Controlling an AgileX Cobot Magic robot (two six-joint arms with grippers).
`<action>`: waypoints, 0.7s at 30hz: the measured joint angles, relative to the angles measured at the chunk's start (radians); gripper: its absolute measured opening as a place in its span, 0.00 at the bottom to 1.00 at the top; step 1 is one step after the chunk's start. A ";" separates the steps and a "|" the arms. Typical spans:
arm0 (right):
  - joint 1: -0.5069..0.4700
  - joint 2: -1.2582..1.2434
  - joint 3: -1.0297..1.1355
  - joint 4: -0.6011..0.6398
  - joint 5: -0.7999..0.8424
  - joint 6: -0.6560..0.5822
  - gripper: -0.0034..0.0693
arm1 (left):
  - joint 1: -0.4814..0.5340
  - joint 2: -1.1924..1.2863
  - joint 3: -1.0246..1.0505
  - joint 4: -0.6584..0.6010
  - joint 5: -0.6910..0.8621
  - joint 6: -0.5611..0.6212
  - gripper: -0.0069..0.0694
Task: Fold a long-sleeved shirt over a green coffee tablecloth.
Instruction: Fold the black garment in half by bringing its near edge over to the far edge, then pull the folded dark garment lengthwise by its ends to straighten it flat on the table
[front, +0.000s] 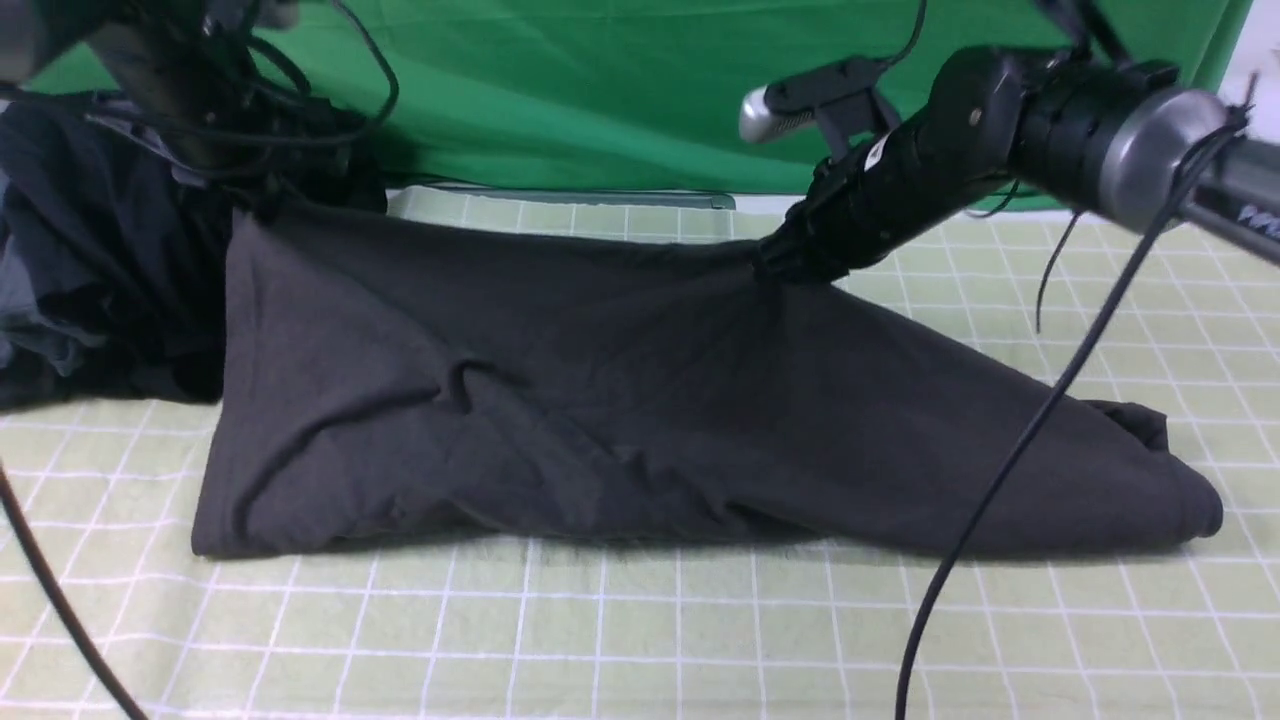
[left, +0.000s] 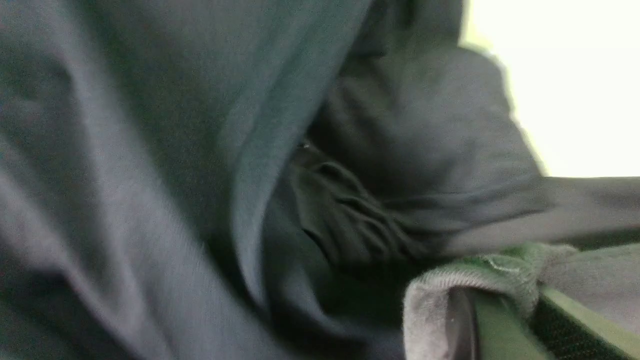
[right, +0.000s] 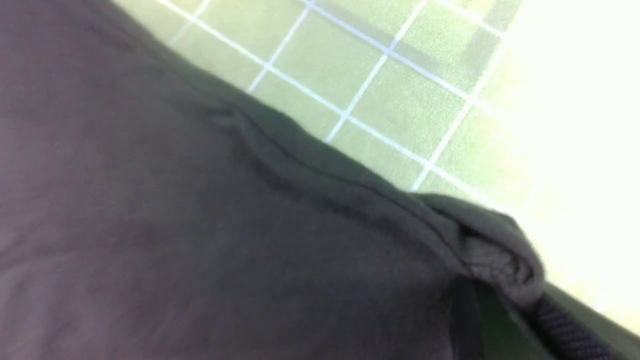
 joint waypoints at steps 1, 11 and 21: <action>0.000 0.003 0.000 0.000 -0.004 0.000 0.10 | 0.000 0.003 0.000 0.002 -0.002 0.000 0.11; 0.004 -0.040 0.000 -0.008 0.042 -0.004 0.68 | 0.000 0.044 0.000 0.027 -0.058 -0.022 0.41; -0.123 -0.312 0.000 -0.213 0.431 0.048 0.49 | 0.001 -0.093 -0.035 -0.033 0.045 -0.106 0.84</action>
